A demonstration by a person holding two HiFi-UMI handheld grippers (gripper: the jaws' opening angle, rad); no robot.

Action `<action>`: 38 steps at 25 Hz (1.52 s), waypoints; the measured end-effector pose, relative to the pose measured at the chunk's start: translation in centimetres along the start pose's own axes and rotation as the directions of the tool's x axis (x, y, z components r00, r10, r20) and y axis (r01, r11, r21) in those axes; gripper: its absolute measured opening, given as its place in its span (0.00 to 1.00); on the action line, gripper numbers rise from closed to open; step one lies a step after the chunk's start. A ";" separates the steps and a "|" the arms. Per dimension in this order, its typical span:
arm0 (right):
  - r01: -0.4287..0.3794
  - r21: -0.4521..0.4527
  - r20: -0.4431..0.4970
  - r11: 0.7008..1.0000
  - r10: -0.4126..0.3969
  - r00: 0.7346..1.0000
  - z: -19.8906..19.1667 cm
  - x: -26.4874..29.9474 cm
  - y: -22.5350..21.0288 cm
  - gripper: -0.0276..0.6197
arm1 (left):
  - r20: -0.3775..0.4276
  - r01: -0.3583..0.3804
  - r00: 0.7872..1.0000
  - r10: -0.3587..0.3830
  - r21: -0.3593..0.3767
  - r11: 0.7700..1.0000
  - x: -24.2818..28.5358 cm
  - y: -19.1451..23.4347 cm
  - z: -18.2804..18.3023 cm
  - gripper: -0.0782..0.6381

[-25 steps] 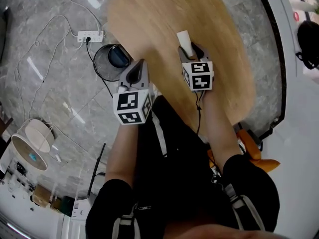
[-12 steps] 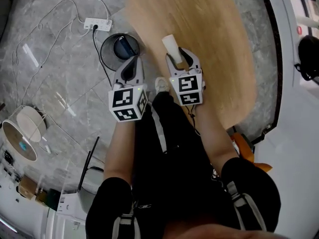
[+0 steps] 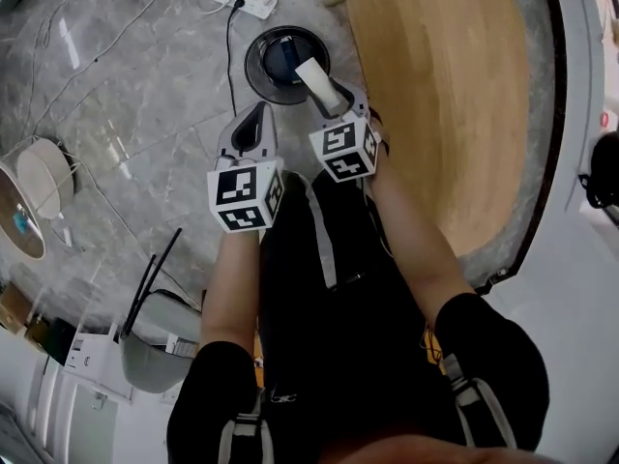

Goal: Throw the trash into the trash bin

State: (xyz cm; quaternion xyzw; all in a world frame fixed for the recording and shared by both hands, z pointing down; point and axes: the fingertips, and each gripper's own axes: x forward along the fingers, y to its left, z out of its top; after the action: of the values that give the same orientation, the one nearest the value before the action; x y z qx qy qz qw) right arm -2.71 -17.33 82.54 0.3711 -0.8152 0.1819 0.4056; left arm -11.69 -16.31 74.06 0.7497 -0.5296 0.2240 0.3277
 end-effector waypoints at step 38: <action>0.066 0.281 0.385 0.957 -0.176 0.906 12.6 -9.6 1.7 0.06 | 0.167 0.006 0.986 0.008 -0.084 0.996 -6.9 5.8 3.6 0.13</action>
State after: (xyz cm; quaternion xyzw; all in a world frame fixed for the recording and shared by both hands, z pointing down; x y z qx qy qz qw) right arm -6.81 -19.29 67.27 0.5012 -0.8256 0.1812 0.1854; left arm -19.55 -15.81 68.34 0.7512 -0.5645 0.1379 0.3131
